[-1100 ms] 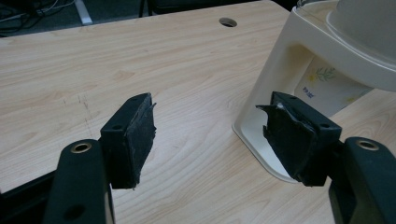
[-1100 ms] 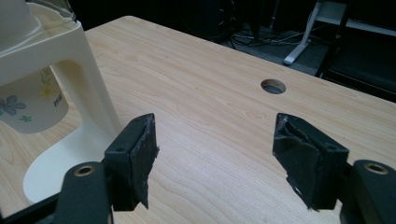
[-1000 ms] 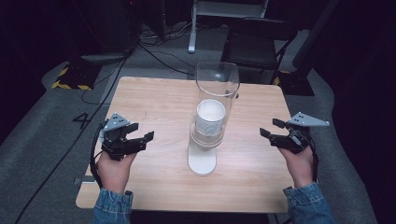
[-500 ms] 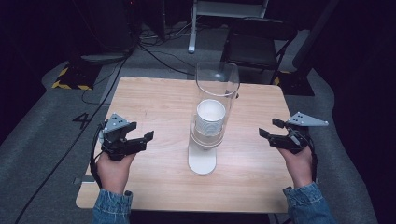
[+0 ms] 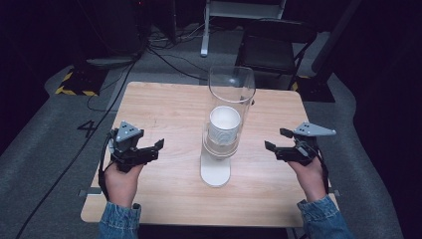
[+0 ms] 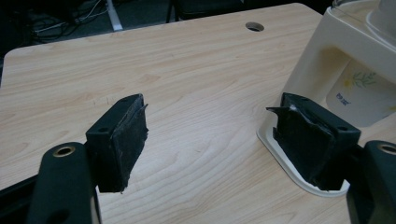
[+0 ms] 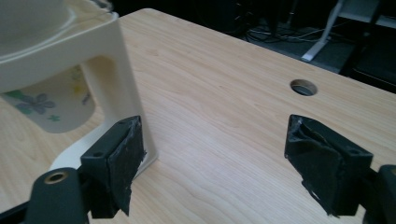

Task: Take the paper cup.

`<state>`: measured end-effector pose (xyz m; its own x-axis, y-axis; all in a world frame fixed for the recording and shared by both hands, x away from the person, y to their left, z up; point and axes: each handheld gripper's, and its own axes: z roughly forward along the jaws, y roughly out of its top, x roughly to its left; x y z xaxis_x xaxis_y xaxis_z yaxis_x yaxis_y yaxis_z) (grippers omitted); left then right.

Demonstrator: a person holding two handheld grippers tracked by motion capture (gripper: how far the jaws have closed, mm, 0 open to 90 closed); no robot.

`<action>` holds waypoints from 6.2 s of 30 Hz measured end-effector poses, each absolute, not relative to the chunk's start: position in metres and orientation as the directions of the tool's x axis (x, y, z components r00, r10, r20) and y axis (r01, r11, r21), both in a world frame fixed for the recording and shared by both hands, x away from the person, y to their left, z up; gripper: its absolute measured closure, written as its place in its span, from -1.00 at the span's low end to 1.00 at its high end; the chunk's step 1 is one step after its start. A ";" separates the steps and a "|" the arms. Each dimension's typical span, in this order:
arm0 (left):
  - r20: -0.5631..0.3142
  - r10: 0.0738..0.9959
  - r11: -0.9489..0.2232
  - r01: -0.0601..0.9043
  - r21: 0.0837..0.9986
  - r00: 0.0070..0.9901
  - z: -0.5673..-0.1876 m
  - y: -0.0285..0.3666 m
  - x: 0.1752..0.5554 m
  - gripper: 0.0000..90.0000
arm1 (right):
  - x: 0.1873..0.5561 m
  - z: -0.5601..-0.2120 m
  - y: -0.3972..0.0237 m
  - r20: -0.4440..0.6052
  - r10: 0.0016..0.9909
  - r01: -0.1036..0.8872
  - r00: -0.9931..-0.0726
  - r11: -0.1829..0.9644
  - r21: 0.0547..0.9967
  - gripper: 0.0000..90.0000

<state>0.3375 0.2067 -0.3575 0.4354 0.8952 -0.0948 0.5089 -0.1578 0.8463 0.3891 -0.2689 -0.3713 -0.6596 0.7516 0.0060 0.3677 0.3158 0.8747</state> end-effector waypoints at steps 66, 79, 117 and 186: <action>-0.090 0.891 -0.187 0.540 0.821 0.445 -0.369 0.207 0.342 -0.45 | 0.387 -0.425 -0.136 0.035 0.541 0.225 -0.840 0.289 0.931 -0.32; -0.093 0.891 -0.185 0.544 0.818 0.444 -0.370 0.207 0.342 -0.45 | 0.387 -0.430 -0.139 -0.005 0.522 0.170 -0.853 0.287 0.943 -0.29; -0.096 0.889 -0.186 0.546 0.817 0.447 -0.370 0.207 0.342 -0.45 | 0.384 -0.441 -0.142 0.033 0.507 0.178 -0.861 0.240 0.954 -0.28; -0.101 0.890 -0.181 0.547 0.817 0.445 -0.371 0.209 0.342 -0.45 | 0.395 -0.480 -0.145 0.050 0.513 0.249 -0.857 0.327 0.912 -0.21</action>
<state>0.3420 0.2092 -0.3707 0.4455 0.8895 -0.1014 0.5470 -0.1808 0.8173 0.3948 -0.1451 -0.4799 -0.8569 0.5131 0.0498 0.2488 0.3270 0.9117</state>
